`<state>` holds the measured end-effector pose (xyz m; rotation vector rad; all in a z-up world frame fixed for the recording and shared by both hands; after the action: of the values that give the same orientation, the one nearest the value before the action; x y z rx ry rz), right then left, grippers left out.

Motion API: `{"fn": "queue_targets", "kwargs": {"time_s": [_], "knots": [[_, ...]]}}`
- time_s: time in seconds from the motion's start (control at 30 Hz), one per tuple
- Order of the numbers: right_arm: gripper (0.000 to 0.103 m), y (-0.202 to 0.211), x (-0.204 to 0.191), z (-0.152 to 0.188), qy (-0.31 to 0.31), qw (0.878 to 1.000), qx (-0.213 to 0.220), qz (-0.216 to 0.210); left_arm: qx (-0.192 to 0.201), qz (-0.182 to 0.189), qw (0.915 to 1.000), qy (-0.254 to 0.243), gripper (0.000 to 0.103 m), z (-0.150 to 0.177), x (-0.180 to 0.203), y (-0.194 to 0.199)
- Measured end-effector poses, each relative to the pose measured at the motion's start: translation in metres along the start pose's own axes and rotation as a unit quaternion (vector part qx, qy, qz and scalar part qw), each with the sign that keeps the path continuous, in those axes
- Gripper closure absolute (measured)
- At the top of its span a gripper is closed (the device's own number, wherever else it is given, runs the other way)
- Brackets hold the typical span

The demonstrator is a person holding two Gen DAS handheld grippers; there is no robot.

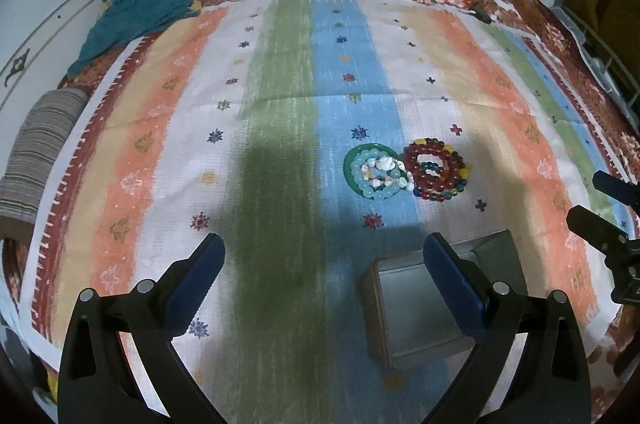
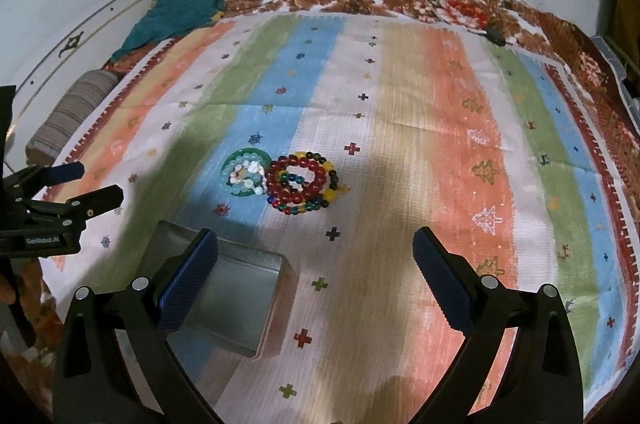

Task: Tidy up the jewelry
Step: 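Lower the right tool over the red bead bracelet while the left tool nears the green bangle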

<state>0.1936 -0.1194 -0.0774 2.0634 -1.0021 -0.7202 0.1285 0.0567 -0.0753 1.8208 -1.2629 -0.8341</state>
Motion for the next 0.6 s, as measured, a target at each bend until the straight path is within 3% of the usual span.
{"fn": "queue_targets", "kwargs": {"time_s": [0.6], "knots": [[0.004,-0.046,0.006,-0.02,-0.013,0.999,-0.034,0.002,-0.018,0.002,0.9998,0.005,0.006,-0.023,0.005,-0.032]]}}
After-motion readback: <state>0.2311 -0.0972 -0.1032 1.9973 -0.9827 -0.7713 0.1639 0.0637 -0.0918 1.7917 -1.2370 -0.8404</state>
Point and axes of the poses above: each gripper's, at about its wrist camera, not at the fingertips, and y roughly against the way its jaws point, x to its right, z to its underside, the point moved 4 cm from there along -y, roughly the way its jaws point, and after that the axes turned 7 degrees about -z, right-handed, at the moved point
